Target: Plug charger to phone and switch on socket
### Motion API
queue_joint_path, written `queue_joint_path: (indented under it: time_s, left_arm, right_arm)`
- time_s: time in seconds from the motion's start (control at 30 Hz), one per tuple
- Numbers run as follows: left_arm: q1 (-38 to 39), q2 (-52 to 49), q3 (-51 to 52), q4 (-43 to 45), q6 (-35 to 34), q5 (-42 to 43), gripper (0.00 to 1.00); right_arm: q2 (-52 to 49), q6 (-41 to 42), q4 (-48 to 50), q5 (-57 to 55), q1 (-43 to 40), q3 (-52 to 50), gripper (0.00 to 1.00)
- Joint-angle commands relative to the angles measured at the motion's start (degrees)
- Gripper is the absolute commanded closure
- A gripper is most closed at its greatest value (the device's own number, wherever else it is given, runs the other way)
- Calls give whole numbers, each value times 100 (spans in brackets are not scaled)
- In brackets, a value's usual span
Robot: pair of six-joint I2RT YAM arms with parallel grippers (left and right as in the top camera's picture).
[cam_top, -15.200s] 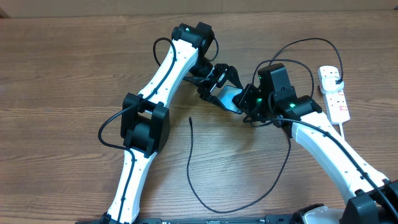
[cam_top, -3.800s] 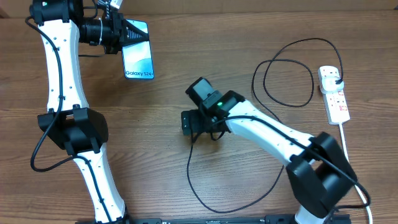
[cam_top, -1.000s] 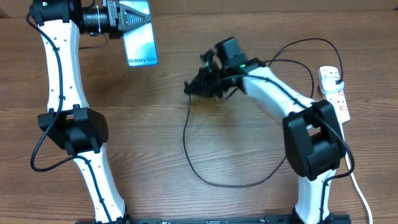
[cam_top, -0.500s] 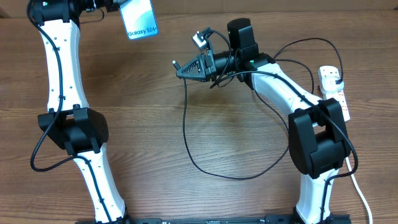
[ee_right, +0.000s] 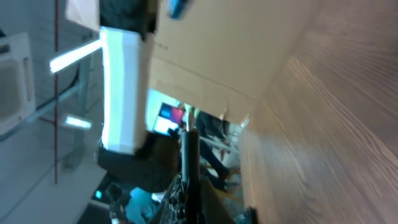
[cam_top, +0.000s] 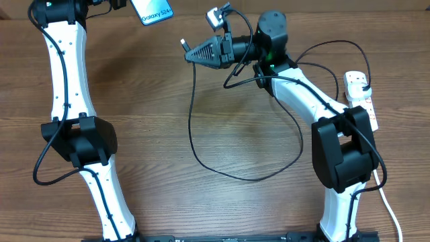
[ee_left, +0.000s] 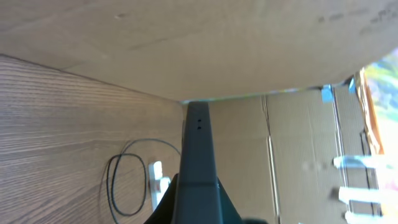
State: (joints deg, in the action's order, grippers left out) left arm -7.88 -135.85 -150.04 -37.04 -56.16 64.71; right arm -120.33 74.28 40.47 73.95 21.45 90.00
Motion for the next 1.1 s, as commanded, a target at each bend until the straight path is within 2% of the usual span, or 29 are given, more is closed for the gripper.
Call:
queue_joint_path:
  time_s: [0.0,0.27,1.07]
  left_arm:
    - [175,203,-96,50,-315,-153,96]
    - [431,203,-96,170,-586,-216,96]
    - [494,203,-96,221,-776,-140,96]
  right_arm:
    - [74,1296,439,-413,11,83,96]
    - [74,2328,1187,-778,33,83,96]
    - [74,2369,1191,-1502,39,83,96]
